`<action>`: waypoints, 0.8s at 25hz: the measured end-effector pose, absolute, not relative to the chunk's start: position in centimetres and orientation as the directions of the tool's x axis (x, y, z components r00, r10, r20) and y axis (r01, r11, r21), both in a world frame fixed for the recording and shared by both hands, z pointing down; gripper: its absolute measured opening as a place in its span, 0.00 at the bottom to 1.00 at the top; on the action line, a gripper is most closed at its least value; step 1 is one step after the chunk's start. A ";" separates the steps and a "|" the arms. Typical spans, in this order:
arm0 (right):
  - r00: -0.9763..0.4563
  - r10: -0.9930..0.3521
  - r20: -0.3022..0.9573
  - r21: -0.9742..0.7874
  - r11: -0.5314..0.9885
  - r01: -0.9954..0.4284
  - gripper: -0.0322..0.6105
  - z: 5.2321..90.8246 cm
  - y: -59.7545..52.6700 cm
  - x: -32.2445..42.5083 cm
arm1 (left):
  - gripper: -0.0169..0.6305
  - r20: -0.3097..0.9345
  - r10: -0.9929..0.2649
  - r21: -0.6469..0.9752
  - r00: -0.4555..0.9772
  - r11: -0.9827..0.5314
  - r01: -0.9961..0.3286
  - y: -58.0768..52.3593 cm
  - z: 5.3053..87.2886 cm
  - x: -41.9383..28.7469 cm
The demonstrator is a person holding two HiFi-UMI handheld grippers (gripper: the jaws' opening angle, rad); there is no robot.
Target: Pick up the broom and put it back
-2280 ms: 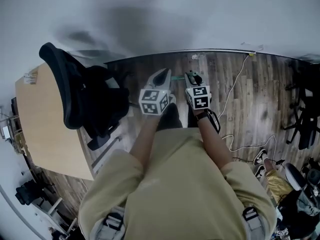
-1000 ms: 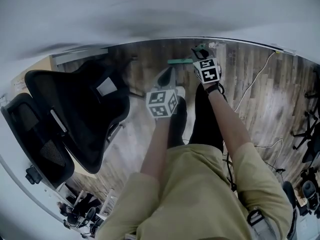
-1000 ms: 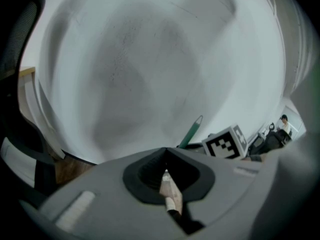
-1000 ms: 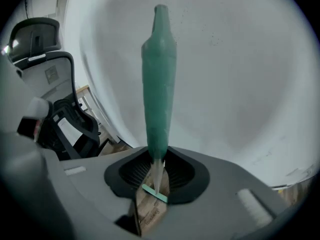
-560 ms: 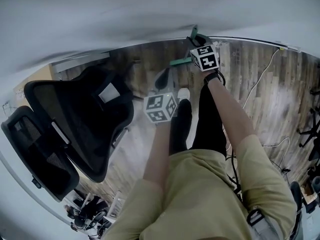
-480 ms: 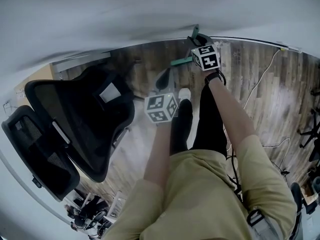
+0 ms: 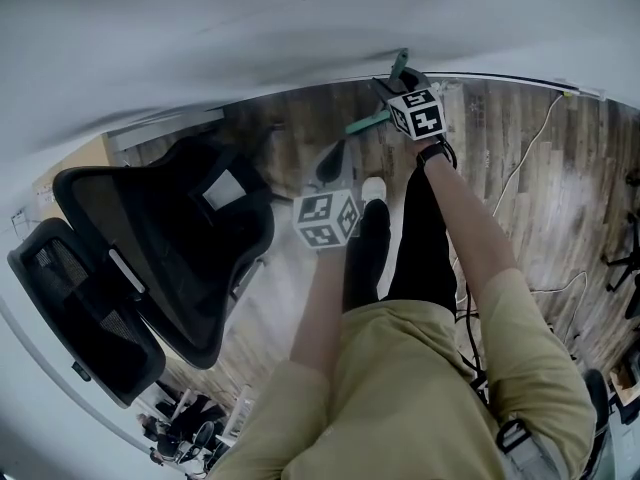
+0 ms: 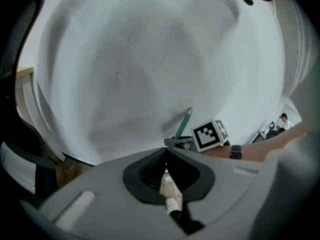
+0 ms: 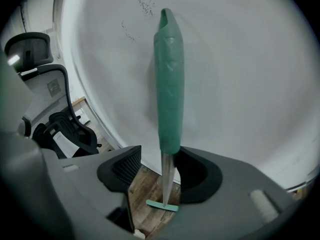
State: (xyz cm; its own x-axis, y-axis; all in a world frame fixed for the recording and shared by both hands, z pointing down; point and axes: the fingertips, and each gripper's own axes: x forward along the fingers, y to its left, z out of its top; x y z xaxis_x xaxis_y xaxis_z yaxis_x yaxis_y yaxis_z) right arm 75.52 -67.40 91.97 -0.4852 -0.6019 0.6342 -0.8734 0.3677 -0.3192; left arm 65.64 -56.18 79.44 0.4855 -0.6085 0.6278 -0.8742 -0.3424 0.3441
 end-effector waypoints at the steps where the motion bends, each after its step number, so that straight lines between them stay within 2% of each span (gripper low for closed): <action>1: -0.492 -0.595 0.635 -0.326 0.371 -0.870 0.39 92.1 -67.4 75.5 | 0.03 0.629 -0.606 0.346 0.487 -0.343 -0.874 -56.1 79.6 65.7; 9: -0.497 -0.590 0.637 -0.348 0.355 -0.868 0.52 92.7 -67.3 75.7 | 0.03 0.634 -0.601 0.351 0.487 -0.337 -0.874 -55.8 80.0 65.6; 20: -0.483 -0.589 0.647 -0.361 0.321 -0.876 0.58 94.1 -66.5 77.2 | 0.03 0.651 -0.591 0.350 0.477 -0.324 -0.879 -54.9 81.1 65.4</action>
State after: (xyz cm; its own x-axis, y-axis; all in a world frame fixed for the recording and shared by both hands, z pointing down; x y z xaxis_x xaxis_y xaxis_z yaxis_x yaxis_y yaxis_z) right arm 77.15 -66.52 94.12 -0.4831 -0.5895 0.6474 -0.8755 0.3213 -0.3608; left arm 65.44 -54.92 81.15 0.4766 -0.5911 0.6507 -0.8791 -0.3237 0.3499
